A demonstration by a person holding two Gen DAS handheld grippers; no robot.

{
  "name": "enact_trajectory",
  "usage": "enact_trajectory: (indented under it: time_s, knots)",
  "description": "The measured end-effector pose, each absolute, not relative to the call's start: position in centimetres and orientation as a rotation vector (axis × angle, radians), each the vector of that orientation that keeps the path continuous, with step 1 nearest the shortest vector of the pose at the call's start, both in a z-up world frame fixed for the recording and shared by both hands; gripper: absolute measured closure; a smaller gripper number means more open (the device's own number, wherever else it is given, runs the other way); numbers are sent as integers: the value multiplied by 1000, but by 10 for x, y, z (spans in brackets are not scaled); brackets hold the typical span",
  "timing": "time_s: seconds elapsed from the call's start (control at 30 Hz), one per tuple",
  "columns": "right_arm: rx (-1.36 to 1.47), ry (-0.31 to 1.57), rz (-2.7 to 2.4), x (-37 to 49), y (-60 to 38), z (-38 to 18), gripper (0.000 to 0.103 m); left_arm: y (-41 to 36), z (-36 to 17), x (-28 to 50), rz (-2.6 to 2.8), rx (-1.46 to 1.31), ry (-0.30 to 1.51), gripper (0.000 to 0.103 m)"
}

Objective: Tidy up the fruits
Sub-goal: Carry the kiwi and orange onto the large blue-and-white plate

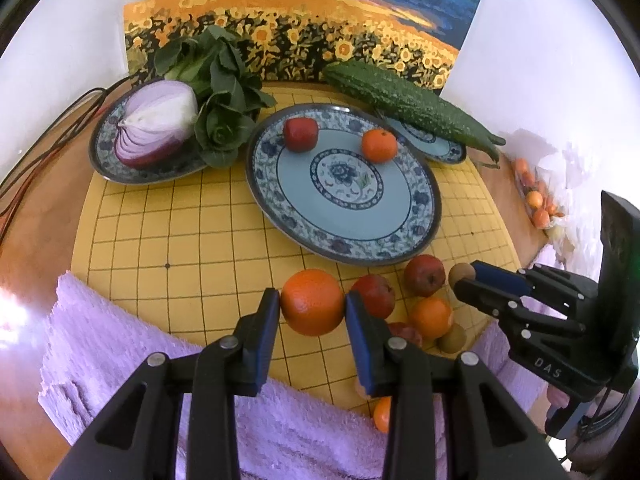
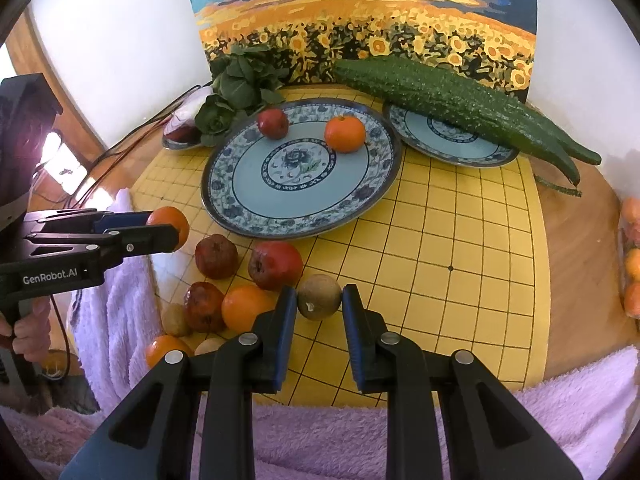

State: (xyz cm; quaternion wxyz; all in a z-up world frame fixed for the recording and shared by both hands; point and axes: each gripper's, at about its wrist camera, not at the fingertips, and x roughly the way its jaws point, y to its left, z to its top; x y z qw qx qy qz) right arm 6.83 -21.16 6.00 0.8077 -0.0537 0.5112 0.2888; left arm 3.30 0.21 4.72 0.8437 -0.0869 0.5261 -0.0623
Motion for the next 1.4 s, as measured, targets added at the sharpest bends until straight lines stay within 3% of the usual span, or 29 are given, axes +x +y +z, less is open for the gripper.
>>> enact_trajectory:
  time_s: [1.4]
  knots:
    - [-101, 1032, 655, 130, -168, 60, 78, 9, 47, 108, -129, -166, 1059, 68]
